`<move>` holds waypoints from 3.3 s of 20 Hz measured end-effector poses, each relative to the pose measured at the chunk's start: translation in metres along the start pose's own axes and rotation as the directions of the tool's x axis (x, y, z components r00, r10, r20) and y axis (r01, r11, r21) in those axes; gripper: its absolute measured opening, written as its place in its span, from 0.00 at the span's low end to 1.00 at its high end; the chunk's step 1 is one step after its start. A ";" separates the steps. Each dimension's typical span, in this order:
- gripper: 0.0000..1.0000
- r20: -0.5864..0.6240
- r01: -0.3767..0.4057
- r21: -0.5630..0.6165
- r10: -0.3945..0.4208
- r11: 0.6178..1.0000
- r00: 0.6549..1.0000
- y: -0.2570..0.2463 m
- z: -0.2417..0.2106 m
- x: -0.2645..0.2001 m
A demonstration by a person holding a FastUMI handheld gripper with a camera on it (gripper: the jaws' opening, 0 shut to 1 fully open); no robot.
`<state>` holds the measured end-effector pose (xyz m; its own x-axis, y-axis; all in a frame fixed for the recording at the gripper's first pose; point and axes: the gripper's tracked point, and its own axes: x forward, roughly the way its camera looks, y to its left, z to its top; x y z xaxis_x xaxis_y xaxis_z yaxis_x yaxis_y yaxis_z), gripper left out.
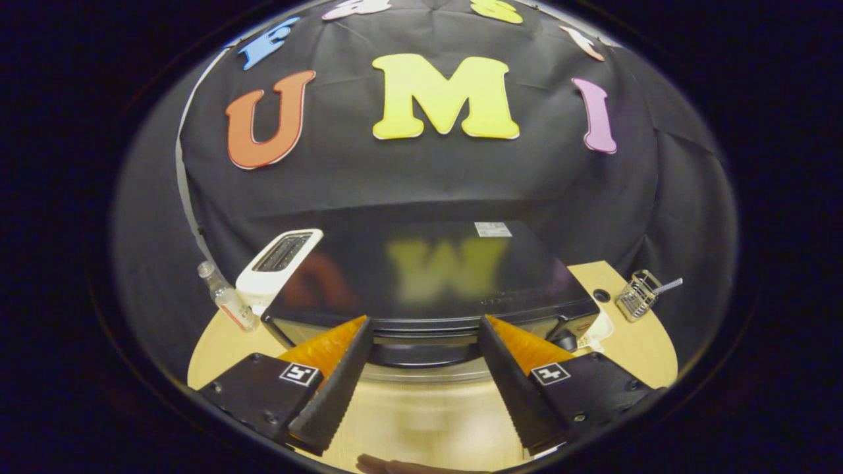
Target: Open the toaster oven, put the food inside, and close the toaster oven door.
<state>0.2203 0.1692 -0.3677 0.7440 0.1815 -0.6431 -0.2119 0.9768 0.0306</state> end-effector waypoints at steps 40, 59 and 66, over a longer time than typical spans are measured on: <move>1.00 -0.292 -0.073 -0.126 0.033 0.989 0.956 -0.041 -0.164 -0.112; 0.99 -0.284 0.001 0.068 0.018 0.998 0.959 -0.288 -0.122 -0.119; 0.80 -0.369 -0.223 0.316 0.336 0.922 0.867 -0.252 -0.161 -0.107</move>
<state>0.0922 -0.1149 -0.4300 0.3394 0.4434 -0.8296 -0.1606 0.8963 0.4133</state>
